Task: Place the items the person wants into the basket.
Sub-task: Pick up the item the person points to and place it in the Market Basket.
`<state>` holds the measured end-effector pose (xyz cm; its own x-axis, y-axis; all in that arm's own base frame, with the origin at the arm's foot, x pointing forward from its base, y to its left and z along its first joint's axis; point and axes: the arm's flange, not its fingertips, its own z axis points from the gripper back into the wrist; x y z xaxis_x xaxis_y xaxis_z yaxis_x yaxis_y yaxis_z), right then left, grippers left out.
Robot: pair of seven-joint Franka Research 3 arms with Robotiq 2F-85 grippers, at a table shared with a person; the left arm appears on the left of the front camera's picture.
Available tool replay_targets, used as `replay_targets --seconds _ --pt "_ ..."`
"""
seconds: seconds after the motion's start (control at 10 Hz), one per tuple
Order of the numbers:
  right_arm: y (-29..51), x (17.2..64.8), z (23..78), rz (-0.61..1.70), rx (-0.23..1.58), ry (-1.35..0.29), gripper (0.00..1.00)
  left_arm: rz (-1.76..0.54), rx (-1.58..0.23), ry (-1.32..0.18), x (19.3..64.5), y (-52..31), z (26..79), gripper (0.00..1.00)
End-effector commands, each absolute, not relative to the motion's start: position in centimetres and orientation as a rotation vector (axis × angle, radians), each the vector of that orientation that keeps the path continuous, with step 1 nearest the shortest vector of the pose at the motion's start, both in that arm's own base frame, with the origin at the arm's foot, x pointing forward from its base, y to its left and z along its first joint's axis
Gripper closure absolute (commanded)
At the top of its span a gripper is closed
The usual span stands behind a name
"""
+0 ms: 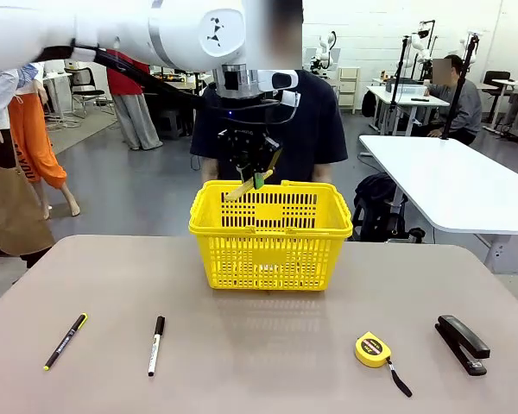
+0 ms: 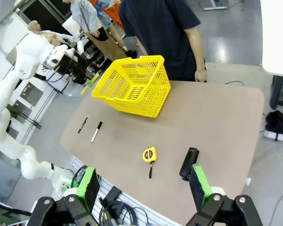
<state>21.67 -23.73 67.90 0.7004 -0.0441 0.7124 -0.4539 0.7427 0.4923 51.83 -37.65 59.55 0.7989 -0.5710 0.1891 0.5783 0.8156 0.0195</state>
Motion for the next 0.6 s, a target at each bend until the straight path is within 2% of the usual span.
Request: replay_targets --seconds 0.0,0.5 --pt "-23.6 21.8 68.0 0.257 0.725 -0.781 0.00 -0.611 -0.004 -0.195 53.5 -38.5 60.9 0.79" --pt "-23.6 21.8 68.0 0.257 0.725 -0.781 0.00 -0.610 -0.033 -0.195 53.2 -37.6 59.4 0.79"
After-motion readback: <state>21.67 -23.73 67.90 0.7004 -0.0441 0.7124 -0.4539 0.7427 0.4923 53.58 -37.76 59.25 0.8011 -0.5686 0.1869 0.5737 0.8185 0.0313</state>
